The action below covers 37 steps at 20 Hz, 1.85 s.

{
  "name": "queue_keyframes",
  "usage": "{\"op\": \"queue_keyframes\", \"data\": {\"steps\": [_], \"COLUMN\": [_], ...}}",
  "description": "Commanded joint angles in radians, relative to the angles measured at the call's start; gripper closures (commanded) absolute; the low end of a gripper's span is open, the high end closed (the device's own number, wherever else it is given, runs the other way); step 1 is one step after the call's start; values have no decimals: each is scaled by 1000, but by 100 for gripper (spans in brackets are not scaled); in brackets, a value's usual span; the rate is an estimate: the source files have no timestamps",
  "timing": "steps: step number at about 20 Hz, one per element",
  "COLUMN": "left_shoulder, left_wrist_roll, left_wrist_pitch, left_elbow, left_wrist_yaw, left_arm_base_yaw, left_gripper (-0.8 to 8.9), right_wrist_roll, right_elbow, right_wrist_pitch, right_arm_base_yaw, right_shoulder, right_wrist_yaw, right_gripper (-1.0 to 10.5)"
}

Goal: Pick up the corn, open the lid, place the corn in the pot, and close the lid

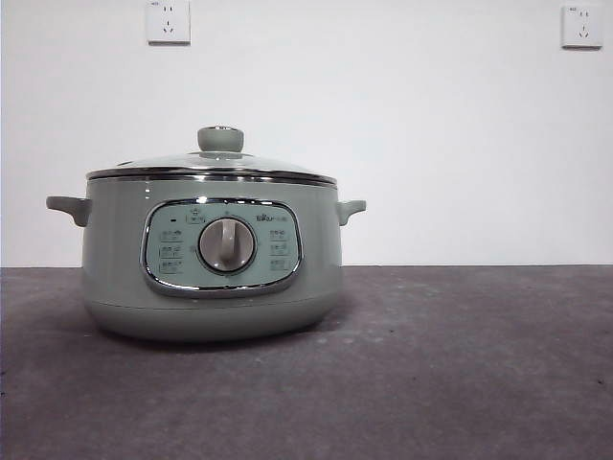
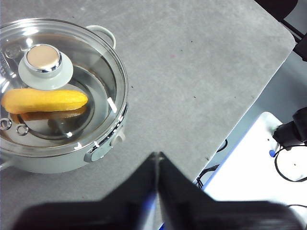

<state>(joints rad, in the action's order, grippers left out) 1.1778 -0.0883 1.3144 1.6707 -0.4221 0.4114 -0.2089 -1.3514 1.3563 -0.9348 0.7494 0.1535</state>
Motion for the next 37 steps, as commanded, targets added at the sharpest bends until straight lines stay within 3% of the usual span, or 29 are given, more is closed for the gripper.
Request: {"op": "queue_keyframes", "data": {"steps": [1, 15, 22, 27, 32, 37], "left_shoulder": [-1, 0, 1, -67, -259, -548], "left_wrist_roll": [-13, -14, 4, -89, -88, -68], "left_wrist_pitch": [-4, -8, -175, -553, -879, -1091], "left_elbow": [1, 1, -1, -29, -341, -843], "left_wrist_yaw": [-4, -3, 5, 16, -66, 44], "left_arm_base_yaw": [1, 1, 0, -124, -282, -416], "left_gripper": [818, 820, 816, 816, 816, 816], "right_wrist_roll": [3, 3, 3, 3, 3, 3], "right_elbow": [10, 10, 10, 10, 10, 10], "right_wrist_pitch": [27, 27, 27, 27, 27, 27], "right_arm_base_yaw": [-2, -2, -2, -2, -2, -2], "right_shoulder": [-1, -1, -1, -1, -1, -1], "right_wrist_yaw": [13, 90, 90, 90, 90, 90], "right_gripper": [946, 946, 946, 946, 946, 946]}}
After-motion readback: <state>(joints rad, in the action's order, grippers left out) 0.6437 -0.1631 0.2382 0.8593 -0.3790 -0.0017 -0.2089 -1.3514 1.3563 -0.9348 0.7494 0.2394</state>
